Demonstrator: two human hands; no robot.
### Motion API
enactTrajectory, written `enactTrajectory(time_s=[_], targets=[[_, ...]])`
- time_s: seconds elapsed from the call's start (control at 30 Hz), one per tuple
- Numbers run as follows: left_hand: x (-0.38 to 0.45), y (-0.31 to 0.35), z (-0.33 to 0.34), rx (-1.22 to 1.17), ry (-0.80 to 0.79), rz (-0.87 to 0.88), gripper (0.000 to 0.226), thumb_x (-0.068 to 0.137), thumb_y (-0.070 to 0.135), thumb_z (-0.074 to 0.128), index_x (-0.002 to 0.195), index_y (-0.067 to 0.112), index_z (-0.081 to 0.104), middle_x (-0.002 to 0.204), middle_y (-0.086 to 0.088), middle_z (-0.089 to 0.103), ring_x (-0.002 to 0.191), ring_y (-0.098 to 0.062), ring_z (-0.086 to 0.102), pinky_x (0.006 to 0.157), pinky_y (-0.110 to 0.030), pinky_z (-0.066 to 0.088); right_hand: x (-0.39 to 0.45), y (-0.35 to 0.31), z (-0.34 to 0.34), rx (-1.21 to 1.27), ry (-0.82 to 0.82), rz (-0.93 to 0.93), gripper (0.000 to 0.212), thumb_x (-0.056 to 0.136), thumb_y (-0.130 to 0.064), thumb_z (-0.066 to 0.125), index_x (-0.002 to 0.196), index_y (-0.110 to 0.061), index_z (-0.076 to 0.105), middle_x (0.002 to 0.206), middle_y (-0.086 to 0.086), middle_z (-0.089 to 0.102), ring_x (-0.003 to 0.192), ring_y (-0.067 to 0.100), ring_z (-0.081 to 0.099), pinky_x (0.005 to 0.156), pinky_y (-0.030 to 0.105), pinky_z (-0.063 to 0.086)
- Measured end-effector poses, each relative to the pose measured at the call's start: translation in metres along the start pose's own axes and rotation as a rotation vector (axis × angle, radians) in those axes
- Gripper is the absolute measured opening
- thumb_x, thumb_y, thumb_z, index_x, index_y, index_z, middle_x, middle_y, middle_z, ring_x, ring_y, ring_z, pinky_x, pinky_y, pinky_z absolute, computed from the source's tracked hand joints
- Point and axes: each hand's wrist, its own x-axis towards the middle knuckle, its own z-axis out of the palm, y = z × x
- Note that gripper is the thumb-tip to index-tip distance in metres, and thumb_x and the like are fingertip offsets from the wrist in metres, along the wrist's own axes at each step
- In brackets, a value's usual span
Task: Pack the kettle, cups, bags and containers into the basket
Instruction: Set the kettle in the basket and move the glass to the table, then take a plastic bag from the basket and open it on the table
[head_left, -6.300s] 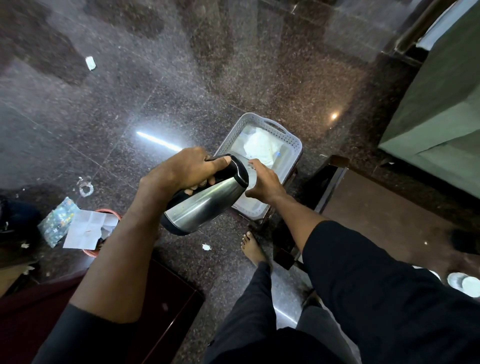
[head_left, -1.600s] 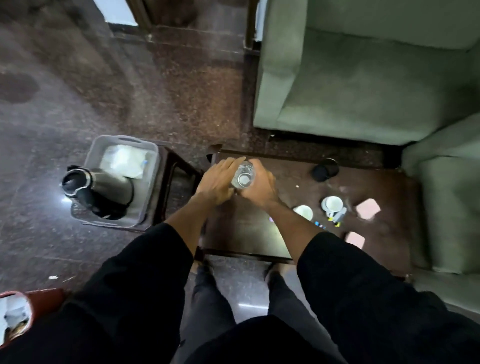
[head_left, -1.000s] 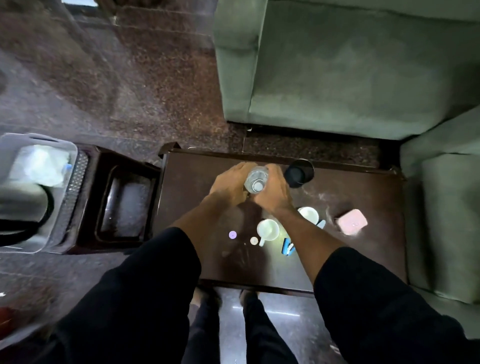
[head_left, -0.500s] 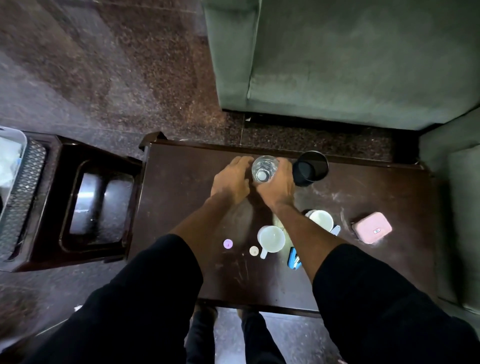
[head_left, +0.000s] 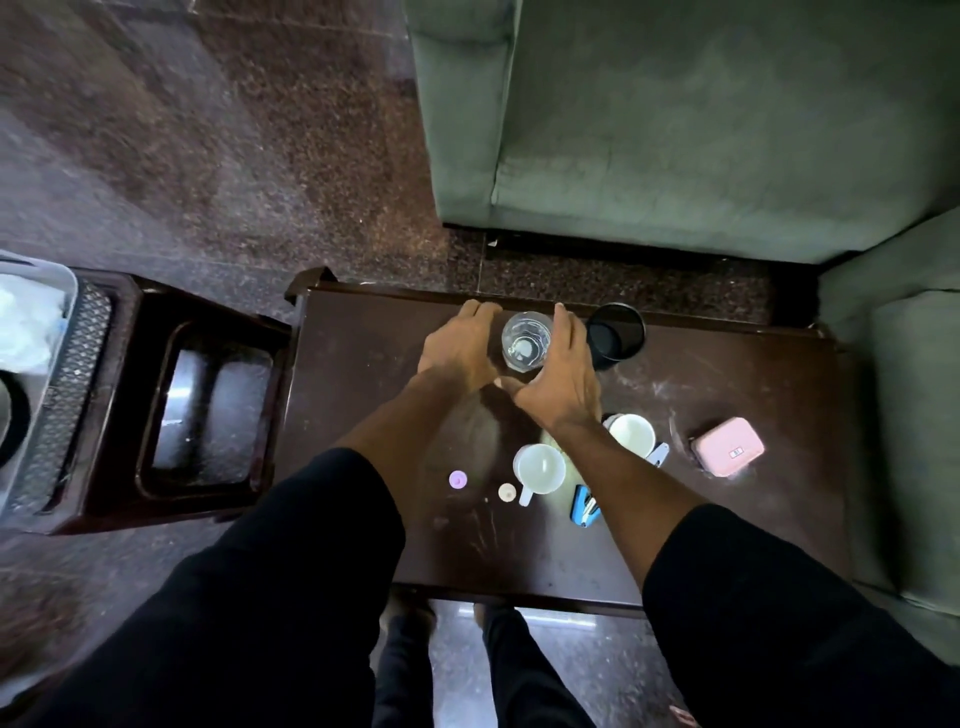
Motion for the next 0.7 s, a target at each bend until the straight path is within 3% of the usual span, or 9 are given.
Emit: enactTrajectory(time_s=[0.1, 0.2, 0.27, 0.37, 0.7], targets=[[-0.016, 0.004, -0.015, 0.002, 0.035, -0.013, 0.057, 0.087, 0.018, 0.069, 0.141, 0.023, 0.05, 0.137, -0.001, 0.05, 0.12, -0.028, 0.062, 0.094, -0.048, 0.055, -0.018, -0.013, -0.014, -0.028, 0.093, -0.074, 0.107, 0.07, -0.052, 0.085, 0.155, -0.015, 0.031, 0.153, 0.008, 0.036, 0.139, 0.029, 0.04, 0.103, 0.043, 0.048], [-0.033, 0.003, -0.031, -0.012, 0.1, -0.021, 0.036, 0.094, 0.022, 0.061, 0.13, 0.024, 0.058, 0.131, 0.0, 0.056, 0.115, -0.028, 0.064, 0.093, -0.046, 0.055, -0.031, -0.034, -0.025, -0.064, 0.196, -0.163, 0.07, 0.075, -0.044, 0.077, 0.132, -0.014, 0.049, 0.127, 0.007, 0.05, 0.119, 0.03, 0.053, 0.086, 0.043, 0.055], [-0.042, -0.005, -0.042, -0.015, 0.128, -0.039, 0.021, 0.097, 0.03, 0.057, 0.116, 0.027, 0.065, 0.122, 0.0, 0.066, 0.109, -0.03, 0.068, 0.089, -0.041, 0.056, -0.035, -0.052, -0.027, -0.16, 0.189, -0.219, 0.045, 0.082, -0.037, 0.07, 0.119, -0.013, 0.056, 0.118, 0.008, 0.055, 0.112, 0.031, 0.057, 0.081, 0.043, 0.055], [-0.054, -0.031, -0.063, 0.051, 0.157, -0.072, 0.026, 0.097, 0.044, 0.054, 0.098, 0.025, 0.072, 0.104, -0.004, 0.076, 0.099, -0.035, 0.071, 0.079, -0.037, 0.053, -0.034, -0.088, -0.017, -0.247, 0.083, -0.26, 0.021, 0.091, -0.028, 0.06, 0.105, -0.012, 0.062, 0.11, 0.012, 0.062, 0.104, 0.035, 0.061, 0.077, 0.044, 0.05], [-0.111, -0.218, -0.144, -0.054, 0.292, -0.306, 0.035, 0.098, 0.048, 0.053, 0.087, 0.021, 0.072, 0.088, -0.005, 0.075, 0.09, -0.036, 0.071, 0.064, -0.032, 0.042, -0.043, -0.273, 0.088, -0.158, -0.132, -0.419, 0.015, 0.097, -0.03, 0.054, 0.101, -0.019, 0.063, 0.107, 0.006, 0.064, 0.104, 0.033, 0.065, 0.077, 0.039, 0.051]])
